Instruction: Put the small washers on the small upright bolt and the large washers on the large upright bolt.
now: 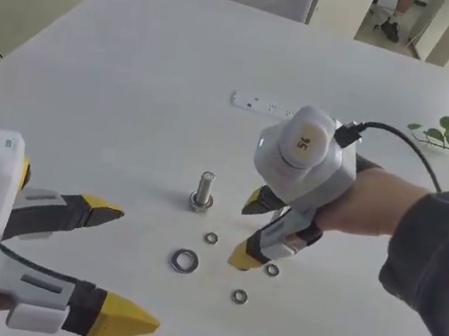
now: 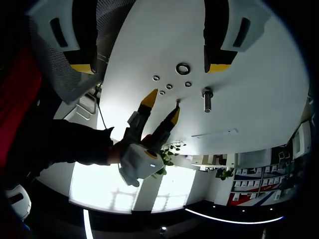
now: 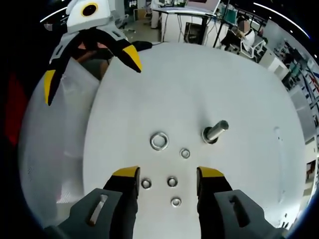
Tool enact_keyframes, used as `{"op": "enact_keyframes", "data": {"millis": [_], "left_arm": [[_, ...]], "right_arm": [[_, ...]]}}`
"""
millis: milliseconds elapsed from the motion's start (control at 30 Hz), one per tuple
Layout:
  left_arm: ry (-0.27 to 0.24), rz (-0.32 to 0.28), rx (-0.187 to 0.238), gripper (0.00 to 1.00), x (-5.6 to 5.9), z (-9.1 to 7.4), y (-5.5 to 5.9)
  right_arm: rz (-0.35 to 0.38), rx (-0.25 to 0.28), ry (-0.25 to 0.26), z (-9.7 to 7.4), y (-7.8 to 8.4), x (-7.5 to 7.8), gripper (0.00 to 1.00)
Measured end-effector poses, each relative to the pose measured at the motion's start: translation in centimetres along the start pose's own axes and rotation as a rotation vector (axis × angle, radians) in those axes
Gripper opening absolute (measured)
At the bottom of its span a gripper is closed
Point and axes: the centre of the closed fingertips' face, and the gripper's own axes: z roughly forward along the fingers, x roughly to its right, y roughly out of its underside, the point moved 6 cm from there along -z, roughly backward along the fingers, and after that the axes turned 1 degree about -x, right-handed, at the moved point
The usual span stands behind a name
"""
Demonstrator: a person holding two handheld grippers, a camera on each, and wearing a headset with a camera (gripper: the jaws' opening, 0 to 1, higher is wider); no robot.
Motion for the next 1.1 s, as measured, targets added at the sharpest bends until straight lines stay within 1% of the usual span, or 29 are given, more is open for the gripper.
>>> {"op": "enact_keyframes", "data": {"millis": [133,333,767,933,1100], "left_arm": [[0.002,0.0,-0.002,0.89,0.1,0.0,0.0],[-0.002,-0.001,-0.001,0.89,0.1,-0.1,0.0],[-0.005,-0.009,0.004,0.88,0.1,-0.4,0.2],[-0.012,-0.013,0.005,0.88,0.0,-0.7,0.4],[-0.019,-0.015,0.011,0.88,-0.2,-0.9,0.3]], "right_arm": [[0.003,0.004,-0.01,0.3,-0.2,-0.2,0.48],[-0.008,0.012,-0.021,0.9,-1.1,-0.3,0.48],[-0.02,0.005,-0.068,3.2,-2.2,-0.9,0.47],[-0.023,0.002,-0.085,4.2,-2.8,-0.9,0.47],[-0.031,-0.01,-0.096,5.0,-3.1,-0.8,0.46]]}}
